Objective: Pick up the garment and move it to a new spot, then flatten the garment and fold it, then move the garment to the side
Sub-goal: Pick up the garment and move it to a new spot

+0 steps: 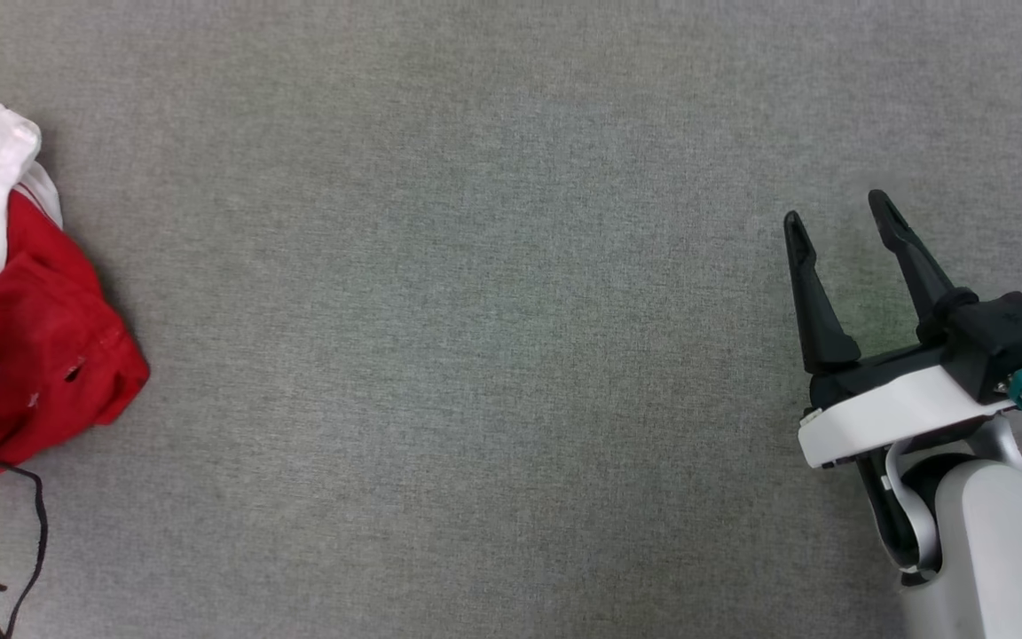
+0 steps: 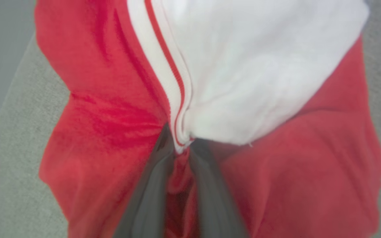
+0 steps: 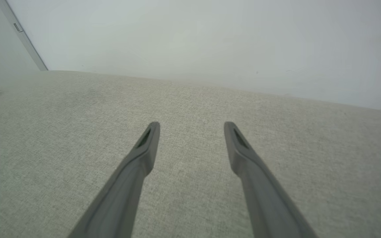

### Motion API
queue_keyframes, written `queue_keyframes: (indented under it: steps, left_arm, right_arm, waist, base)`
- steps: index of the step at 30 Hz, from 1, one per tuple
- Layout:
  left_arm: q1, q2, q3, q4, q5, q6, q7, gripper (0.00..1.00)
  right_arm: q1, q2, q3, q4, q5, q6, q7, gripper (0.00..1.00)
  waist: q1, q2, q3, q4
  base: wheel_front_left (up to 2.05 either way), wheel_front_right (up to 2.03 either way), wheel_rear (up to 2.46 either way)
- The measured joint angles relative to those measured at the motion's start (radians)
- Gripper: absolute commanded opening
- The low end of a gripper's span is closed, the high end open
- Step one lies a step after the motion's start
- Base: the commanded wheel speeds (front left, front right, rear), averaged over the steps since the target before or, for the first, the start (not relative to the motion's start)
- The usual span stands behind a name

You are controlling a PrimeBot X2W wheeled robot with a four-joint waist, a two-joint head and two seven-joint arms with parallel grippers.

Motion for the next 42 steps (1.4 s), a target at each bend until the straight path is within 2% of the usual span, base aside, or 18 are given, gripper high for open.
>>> queue_keyframes:
  steps: [5, 13, 18, 21, 25, 29, 42]
  left_arm:
    - [-0.008, -0.011, -0.025, -0.016, 0.043, 0.004, -0.128, 0.00]
    - [-0.081, -0.012, -0.070, -0.053, 0.138, 0.008, -0.466, 0.00]
    - [-0.143, -0.025, -0.127, -0.065, 0.187, -0.011, -0.663, 0.00]
    - [-0.164, -0.042, -0.168, -0.069, 0.208, -0.020, -0.738, 0.00]
    - [-0.174, -0.067, -0.216, -0.086, 0.220, -0.028, -0.783, 0.00]
    - [-0.169, -0.117, -0.261, -0.137, 0.214, -0.033, -0.819, 0.00]
    - [-0.003, -0.364, -0.494, -0.292, 0.154, -0.041, -0.843, 0.00]
  right_arm:
    - [0.005, -0.001, -0.009, 0.006, 0.000, 0.000, -0.002, 1.00]
    - [0.053, 0.002, -0.034, 0.008, 0.009, 0.000, 0.002, 1.00]
    - [0.081, 0.005, -0.048, 0.000, 0.012, 0.000, 0.011, 1.00]
    - [0.104, 0.007, -0.055, -0.001, 0.016, 0.000, 0.013, 1.00]
    - [0.135, 0.008, -0.060, 0.003, 0.046, 0.000, 0.024, 1.00]
    - [0.154, 0.009, -0.068, 0.009, 0.064, 0.000, 0.028, 1.00]
    - [0.199, 0.009, -0.077, 0.001, 0.085, 0.000, 0.055, 1.00]
  waist:
    - [0.0000, 0.0000, -0.043, 0.011]
    - [-0.0001, 0.0000, -0.151, 0.036]
    - [-0.0001, 0.0000, -0.221, 0.047]
    - [-0.0001, 0.0000, -0.263, 0.046]
    - [-0.0002, 0.0000, -0.314, 0.029]
    - [-0.0004, 0.0000, -0.349, -0.011]
    - [-0.0003, 0.0000, -0.400, -0.200]
  base:
    - [0.00, 0.00, 0.00]
    - [0.00, 0.00, 0.00]
    - [0.00, 0.00, 0.00]
    - [0.00, 0.00, 0.00]
    - [0.00, 0.00, 0.00]
    - [0.00, 0.00, 0.00]
    - [0.00, 0.00, 0.00]
